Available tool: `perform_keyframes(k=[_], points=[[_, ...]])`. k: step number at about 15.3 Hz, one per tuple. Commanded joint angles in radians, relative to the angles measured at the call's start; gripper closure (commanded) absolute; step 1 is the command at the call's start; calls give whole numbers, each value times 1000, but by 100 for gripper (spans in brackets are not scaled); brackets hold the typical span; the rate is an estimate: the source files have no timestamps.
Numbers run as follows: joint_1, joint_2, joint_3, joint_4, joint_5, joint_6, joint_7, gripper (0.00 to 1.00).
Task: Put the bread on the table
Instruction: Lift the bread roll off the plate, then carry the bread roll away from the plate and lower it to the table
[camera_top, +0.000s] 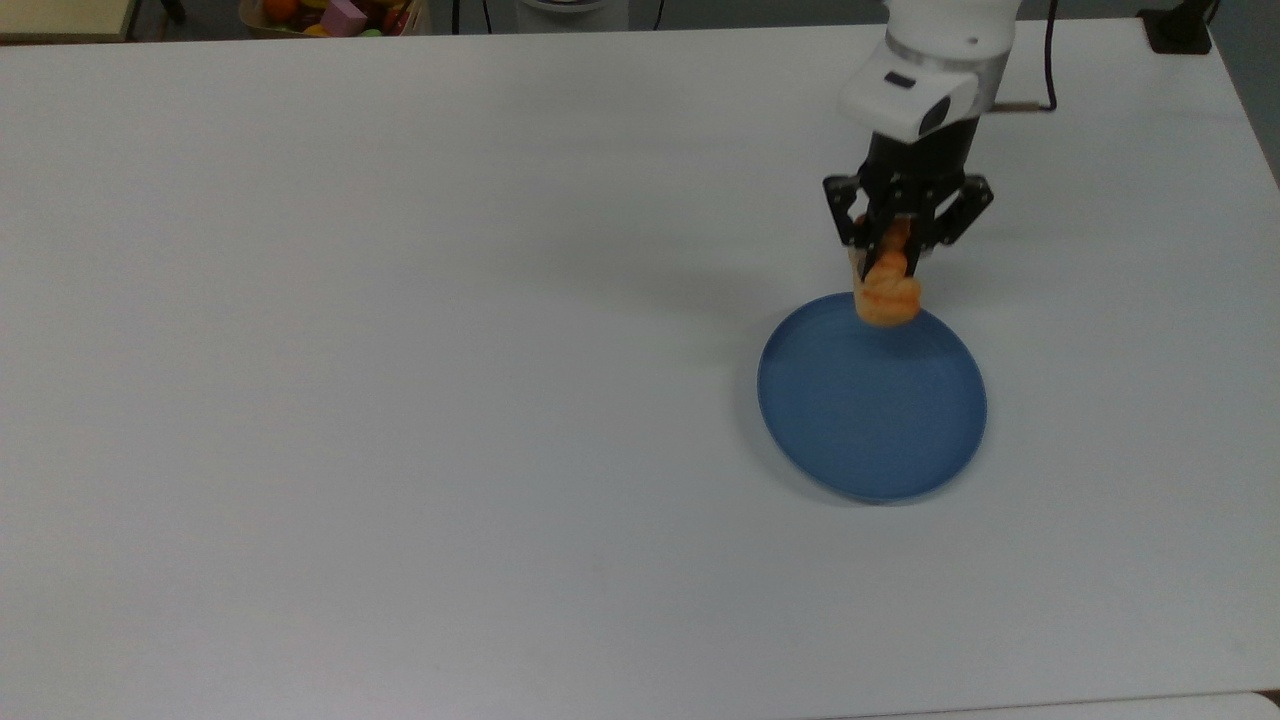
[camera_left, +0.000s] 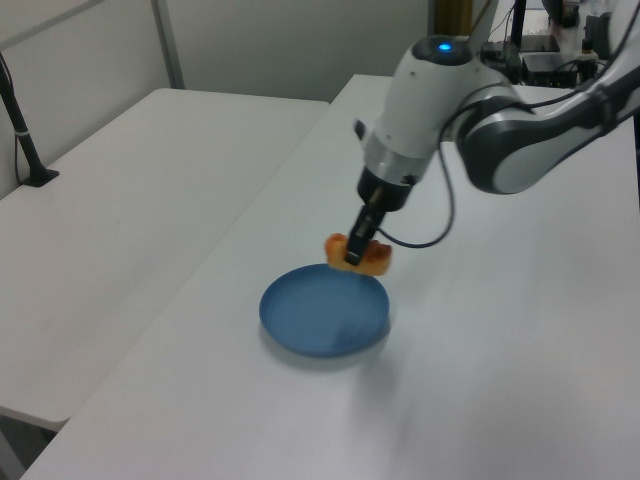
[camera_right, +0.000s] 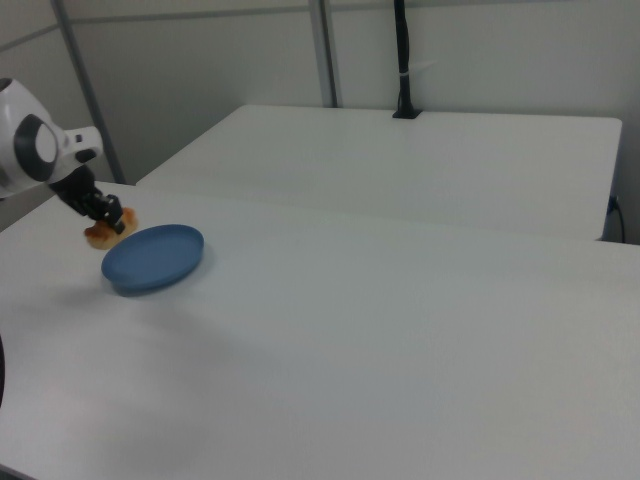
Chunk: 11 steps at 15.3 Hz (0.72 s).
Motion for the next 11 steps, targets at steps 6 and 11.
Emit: perform_keyframes(k=[6,11], points=[[-174,-246,306,-412,-33,-5,98,65],[-165,-224,344,-492,-77,36,202,65]])
